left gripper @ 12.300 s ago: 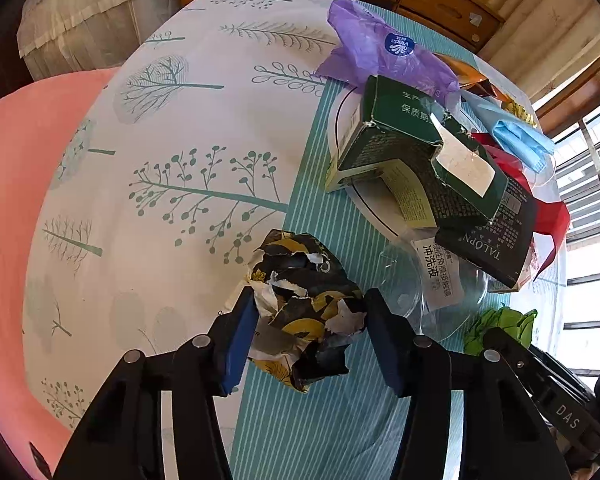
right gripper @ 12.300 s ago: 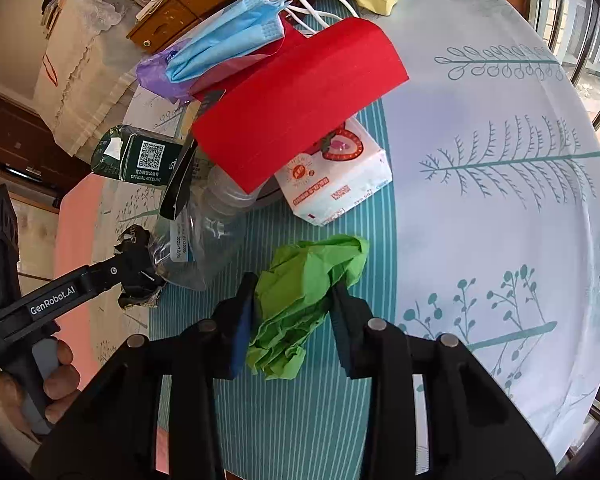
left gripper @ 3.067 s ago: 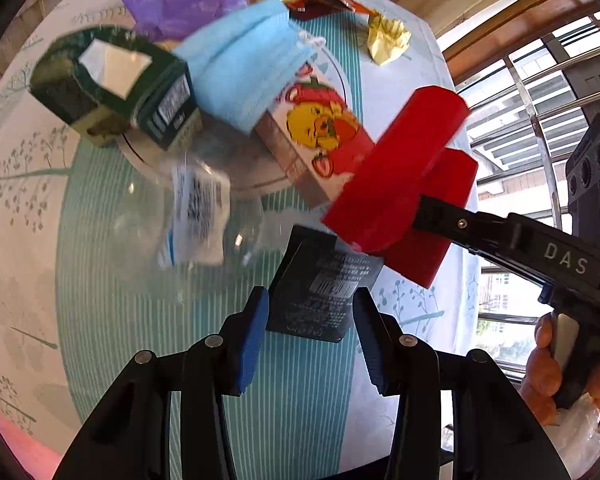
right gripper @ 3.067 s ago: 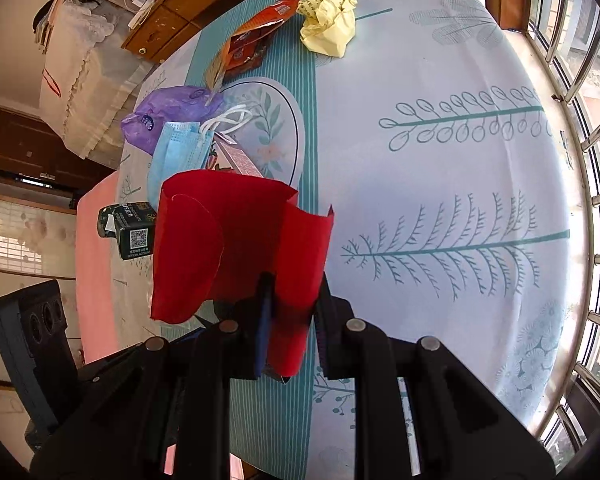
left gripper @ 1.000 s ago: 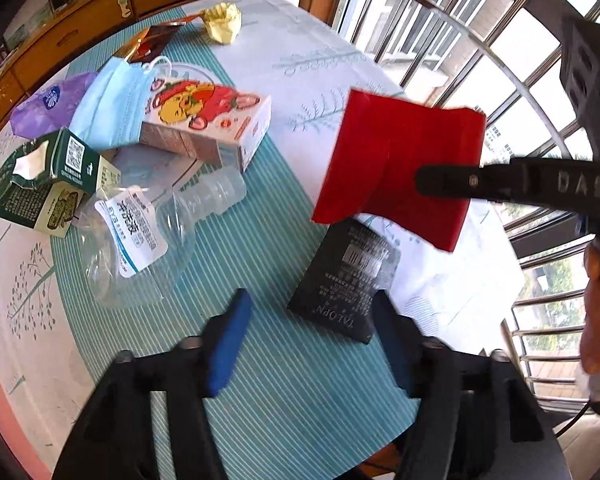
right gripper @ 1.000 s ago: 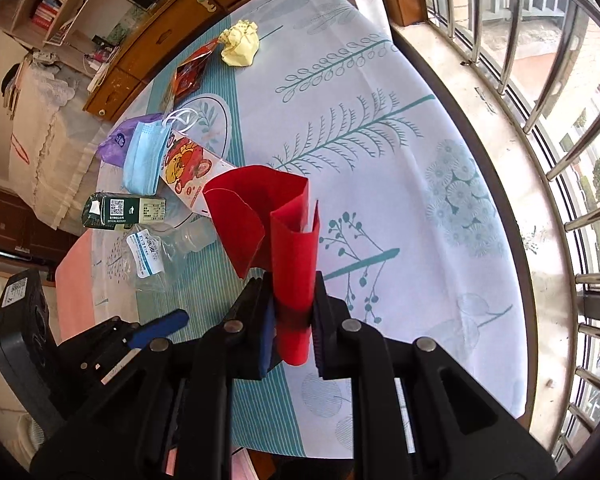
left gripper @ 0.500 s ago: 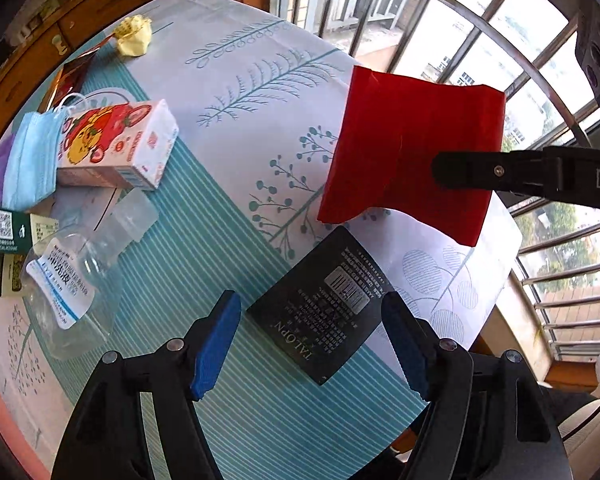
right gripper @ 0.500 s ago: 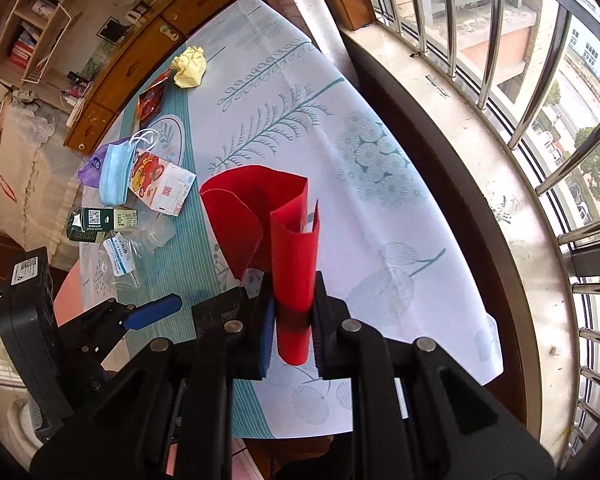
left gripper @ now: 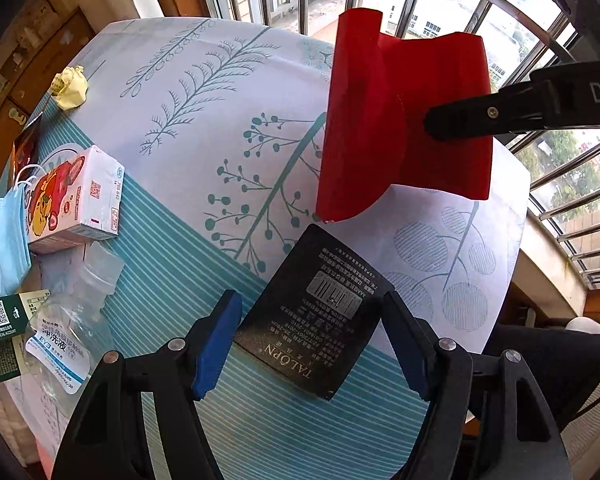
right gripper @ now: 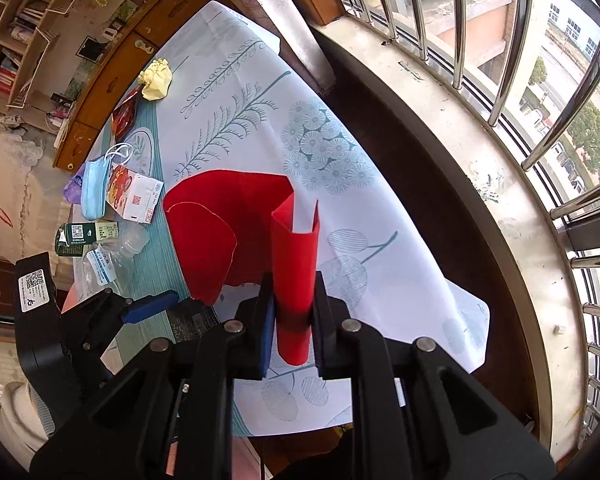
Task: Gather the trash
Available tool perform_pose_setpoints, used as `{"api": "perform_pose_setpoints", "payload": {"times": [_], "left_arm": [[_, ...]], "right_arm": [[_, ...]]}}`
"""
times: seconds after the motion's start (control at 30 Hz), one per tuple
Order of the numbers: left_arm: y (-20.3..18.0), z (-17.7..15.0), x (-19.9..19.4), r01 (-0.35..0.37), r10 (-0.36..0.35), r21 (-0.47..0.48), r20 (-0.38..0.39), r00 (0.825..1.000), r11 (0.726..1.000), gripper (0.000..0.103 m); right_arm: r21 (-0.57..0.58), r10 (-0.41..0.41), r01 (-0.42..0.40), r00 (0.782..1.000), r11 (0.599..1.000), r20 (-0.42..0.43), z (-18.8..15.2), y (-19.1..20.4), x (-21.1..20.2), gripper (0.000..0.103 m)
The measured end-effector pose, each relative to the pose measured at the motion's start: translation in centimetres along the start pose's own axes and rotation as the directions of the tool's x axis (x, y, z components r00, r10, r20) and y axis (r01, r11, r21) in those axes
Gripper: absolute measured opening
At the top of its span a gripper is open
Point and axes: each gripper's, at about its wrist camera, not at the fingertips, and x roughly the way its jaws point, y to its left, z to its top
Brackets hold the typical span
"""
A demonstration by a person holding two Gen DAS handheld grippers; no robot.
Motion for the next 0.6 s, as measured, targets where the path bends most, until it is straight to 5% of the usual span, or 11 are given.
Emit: {"api": "perform_pose_setpoints", "payload": {"times": [0.1, 0.17, 0.23, 0.6], "left_arm": [[0.3, -0.1, -0.2, 0.008, -0.008, -0.016, 0.031, 0.999, 1.0, 0.054], [0.5, -0.3, -0.7, 0.015, -0.013, -0.049, 0.042, 0.999, 0.999, 0.033], [1.4, -0.6, -1.0, 0.041, -0.037, -0.094, 0.047, 0.998, 0.995, 0.026], [1.7, -2.2, -1.3, 0.055, -0.048, -0.154, 0.048, 0.998, 0.987, 0.022]], "right_arm": [[0.004, 0.003, -0.003, 1.0, 1.0, 0.002, -0.3, -0.1, -0.1, 0.013], [0.004, 0.004, -0.004, 1.0, 1.0, 0.003, -0.6, 0.0, -0.1, 0.013], [0.004, 0.003, -0.003, 1.0, 1.0, 0.004, -0.8, 0.1, -0.1, 0.013], [-0.014, -0.017, 0.019, 0.997, 1.0, 0.08, -1.5, 0.4, -1.9, 0.012]]}}
